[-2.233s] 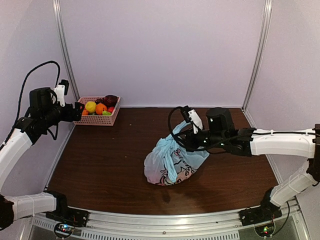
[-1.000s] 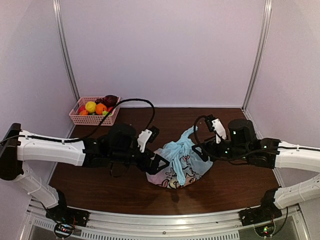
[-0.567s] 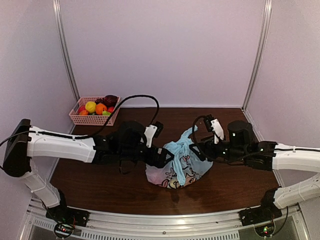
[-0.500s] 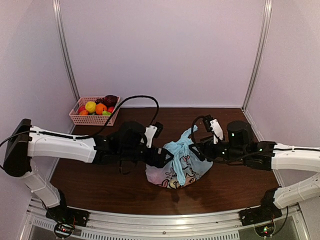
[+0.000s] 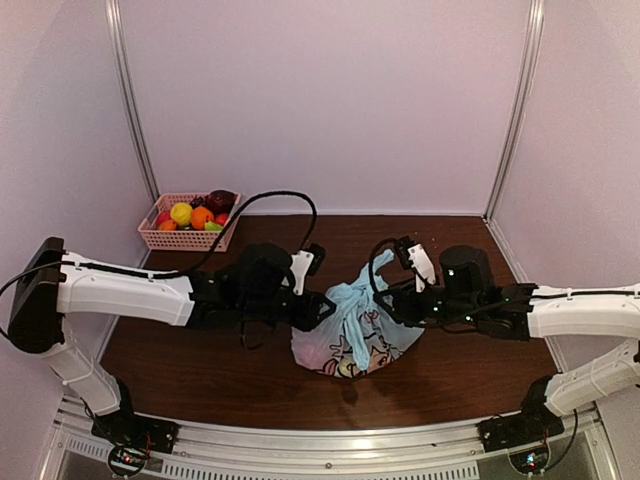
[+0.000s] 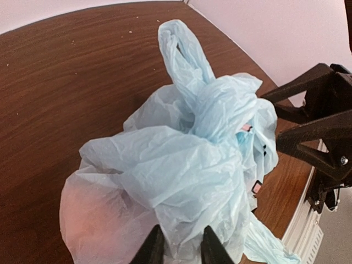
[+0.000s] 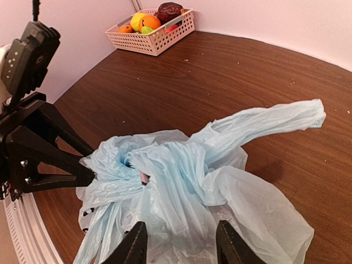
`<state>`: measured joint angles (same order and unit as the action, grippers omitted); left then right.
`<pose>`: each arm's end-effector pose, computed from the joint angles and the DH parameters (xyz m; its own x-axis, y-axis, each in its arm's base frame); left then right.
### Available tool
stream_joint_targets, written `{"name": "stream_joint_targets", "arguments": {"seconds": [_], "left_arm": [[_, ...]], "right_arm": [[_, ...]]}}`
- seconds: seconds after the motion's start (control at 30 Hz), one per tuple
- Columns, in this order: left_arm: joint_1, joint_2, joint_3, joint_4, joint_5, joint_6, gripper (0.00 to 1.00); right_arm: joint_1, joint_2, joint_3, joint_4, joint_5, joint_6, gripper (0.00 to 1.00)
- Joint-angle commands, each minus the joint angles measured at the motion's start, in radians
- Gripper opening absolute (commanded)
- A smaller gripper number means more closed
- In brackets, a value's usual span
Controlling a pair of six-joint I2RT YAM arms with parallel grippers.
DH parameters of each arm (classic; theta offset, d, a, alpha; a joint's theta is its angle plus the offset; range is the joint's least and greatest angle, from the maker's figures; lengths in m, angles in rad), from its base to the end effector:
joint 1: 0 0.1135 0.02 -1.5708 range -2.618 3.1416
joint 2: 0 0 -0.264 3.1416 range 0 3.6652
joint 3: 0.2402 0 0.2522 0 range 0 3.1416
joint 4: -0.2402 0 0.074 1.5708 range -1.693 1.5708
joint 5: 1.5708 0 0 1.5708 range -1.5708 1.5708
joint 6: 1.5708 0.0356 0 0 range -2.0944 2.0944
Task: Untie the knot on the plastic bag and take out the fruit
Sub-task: Untie the bag handles from the takeout bag.
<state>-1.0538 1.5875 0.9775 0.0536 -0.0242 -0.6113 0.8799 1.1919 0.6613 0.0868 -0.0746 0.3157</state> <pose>0.1750 -0.3061 0.2284 -0.7067 0.0821 -0.7027 0.5535 0.6828 -0.4769 0.1655 0.2043 0.2395 -0.5120 -0.1334 -0.8486 -0.6864 0.6575 0.3108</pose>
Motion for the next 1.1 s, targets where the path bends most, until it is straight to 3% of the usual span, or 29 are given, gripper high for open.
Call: {"name": "stream_joint_targets", "arguments": {"seconds": [0.0, 0.13, 0.23, 0.67, 1.07], "left_arm": [[-0.001, 0.018, 0.018, 0.034, -0.012, -0.010, 0.16], [0.000, 0.022, 0.023, 0.034, -0.018, -0.006, 0.00], [0.000, 0.019, 0.035, 0.019, -0.032, 0.001, 0.00], [0.069, -0.012, 0.081, 0.033, -0.012, 0.059, 0.00], [0.100, -0.012, -0.042, 0.091, -0.005, 0.018, 0.00]], "right_arm": [[0.007, 0.040, 0.025, 0.018, -0.008, -0.005, 0.40], [0.007, 0.061, 0.033, 0.030, 0.014, 0.005, 0.18], [0.008, 0.063, 0.041, 0.044, 0.040, 0.022, 0.00], [0.007, -0.005, 0.088, 0.040, 0.166, 0.022, 0.00], [0.008, 0.032, -0.023, 0.095, 0.229, 0.087, 0.00]]}}
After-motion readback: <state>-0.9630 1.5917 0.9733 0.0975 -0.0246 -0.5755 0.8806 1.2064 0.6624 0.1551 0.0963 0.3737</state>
